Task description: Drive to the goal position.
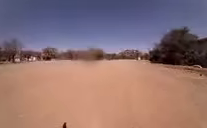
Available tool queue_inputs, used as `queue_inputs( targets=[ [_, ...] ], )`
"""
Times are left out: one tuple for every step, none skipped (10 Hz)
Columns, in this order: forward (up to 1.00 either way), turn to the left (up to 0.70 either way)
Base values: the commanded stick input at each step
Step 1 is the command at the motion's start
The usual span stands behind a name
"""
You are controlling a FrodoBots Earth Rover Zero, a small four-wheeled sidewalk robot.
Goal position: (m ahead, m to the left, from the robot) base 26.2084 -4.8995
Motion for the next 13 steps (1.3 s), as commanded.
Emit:
queue_inputs(
  targets=[
    [1.0, 0.0],
    [1.0, 0.0],
    [1.0, 0.0],
    [1.0, 0.0],
    [1.0, 0.0],
    [1.0, 0.0],
    [1.0, 0.0],
    [1.0, 0.0],
    [1.0, 0.0],
    [1.0, 0.0],
    [1.0, 0.0],
    [1.0, 0.0],
    [1.0, 0.0]
  ],
)
